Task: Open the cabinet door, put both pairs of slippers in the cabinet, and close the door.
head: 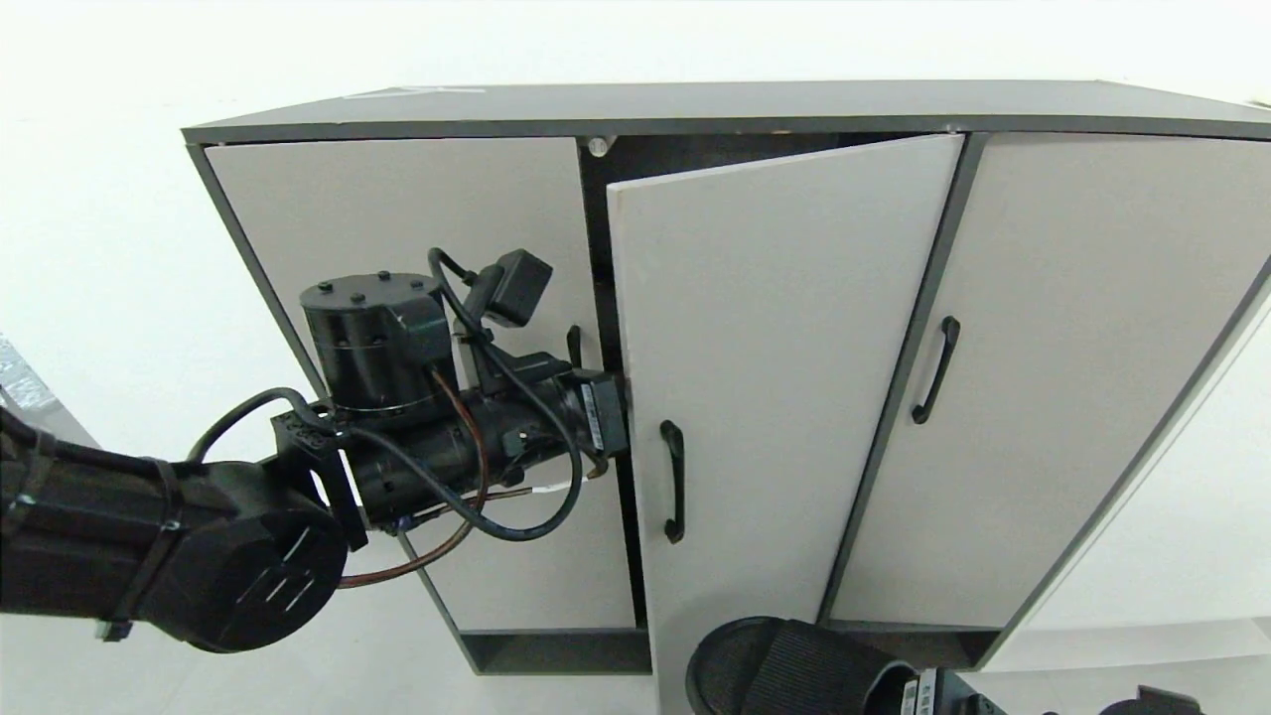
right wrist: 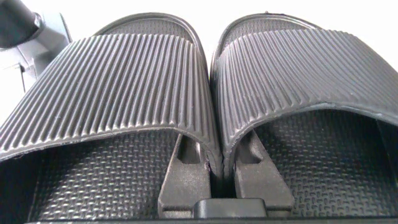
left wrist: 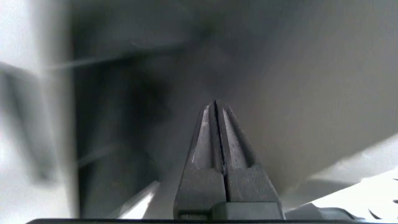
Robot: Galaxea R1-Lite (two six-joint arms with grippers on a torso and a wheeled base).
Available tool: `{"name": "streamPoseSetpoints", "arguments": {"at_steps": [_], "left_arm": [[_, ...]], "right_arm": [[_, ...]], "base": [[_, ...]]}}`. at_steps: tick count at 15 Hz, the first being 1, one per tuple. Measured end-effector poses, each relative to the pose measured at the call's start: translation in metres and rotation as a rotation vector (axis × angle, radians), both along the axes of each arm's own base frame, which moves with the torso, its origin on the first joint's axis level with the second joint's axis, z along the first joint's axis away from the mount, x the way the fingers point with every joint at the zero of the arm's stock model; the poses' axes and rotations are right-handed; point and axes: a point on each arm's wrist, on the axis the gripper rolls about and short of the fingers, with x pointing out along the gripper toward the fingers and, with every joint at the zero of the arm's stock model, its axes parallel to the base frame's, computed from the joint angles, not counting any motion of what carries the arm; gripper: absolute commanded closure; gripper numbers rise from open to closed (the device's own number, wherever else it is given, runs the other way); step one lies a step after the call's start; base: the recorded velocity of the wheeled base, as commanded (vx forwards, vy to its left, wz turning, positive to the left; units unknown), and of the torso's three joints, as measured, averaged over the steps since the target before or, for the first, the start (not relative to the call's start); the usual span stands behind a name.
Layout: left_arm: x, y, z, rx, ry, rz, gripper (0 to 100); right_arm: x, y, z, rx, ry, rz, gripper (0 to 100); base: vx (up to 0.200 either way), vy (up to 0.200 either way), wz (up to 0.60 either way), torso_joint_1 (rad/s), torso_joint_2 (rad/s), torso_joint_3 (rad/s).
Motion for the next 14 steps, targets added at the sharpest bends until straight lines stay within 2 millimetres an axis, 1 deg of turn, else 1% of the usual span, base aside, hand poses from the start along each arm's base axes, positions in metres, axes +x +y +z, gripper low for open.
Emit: {"name": "streamPoseSetpoints", "arguments": {"at_steps": [2, 3, 4, 6, 8, 10, 11, 12, 13, 14], "left_arm": [[-0.005, -0.008, 0.001, 0.007, -0.010, -0.032, 100], [-0.008, -0.016, 0.003, 0.007, -0.019, -0.055, 100], [-0.011, -0.027, 0.005, 0.012, -0.041, -0.089, 100], [-0.020, -0.059, 0.005, 0.030, -0.085, -0.166, 100], [-0.033, -0.099, -0.001, 0.035, -0.104, -0.244, 100], [-0.046, -0.137, -0.006, 0.004, -0.140, -0.269, 100], [-0.049, -0.150, -0.007, -0.023, -0.165, -0.234, 100], [-0.047, -0.155, -0.010, -0.029, -0.169, -0.208, 100], [-0.039, -0.152, -0.013, -0.015, -0.168, -0.162, 100], [-0.026, -0.141, -0.013, 0.018, -0.178, -0.101, 100]], "right_arm": [[0.000, 0.000, 0.001, 0.002, -0.002, 0.001, 100], [-0.001, 0.000, 0.001, 0.002, -0.003, 0.004, 100], [-0.001, 0.000, 0.001, 0.001, -0.004, 0.005, 100], [-0.002, 0.001, 0.001, 0.001, -0.004, 0.012, 100], [-0.003, 0.002, 0.001, 0.002, -0.005, 0.019, 100], [-0.004, 0.002, 0.001, 0.001, -0.005, 0.023, 100], [-0.004, 0.002, 0.001, 0.001, -0.005, 0.021, 100], [-0.003, 0.002, 0.000, -0.001, -0.005, 0.014, 100], [-0.003, 0.002, -0.001, -0.005, -0.003, 0.012, 100], [-0.001, 0.002, -0.003, -0.015, -0.001, -0.004, 100]], "base": [[-0.200, 0.000, 0.00, -0.002, 0.00, 0.002], [-0.200, 0.000, 0.00, -0.002, 0.00, -0.002], [-0.200, 0.000, 0.00, 0.002, 0.00, 0.002], [0.000, 0.000, 0.00, 0.000, 0.00, 0.000], [0.000, 0.000, 0.00, 0.000, 0.00, 0.000], [0.000, 0.000, 0.00, 0.000, 0.00, 0.000], [0.000, 0.000, 0.00, 0.000, 0.00, 0.000], [0.000, 0.000, 0.00, 0.000, 0.00, 0.000], [0.000, 0.000, 0.00, 0.000, 0.00, 0.000], [0.000, 0.000, 0.00, 0.000, 0.00, 0.000]]}}
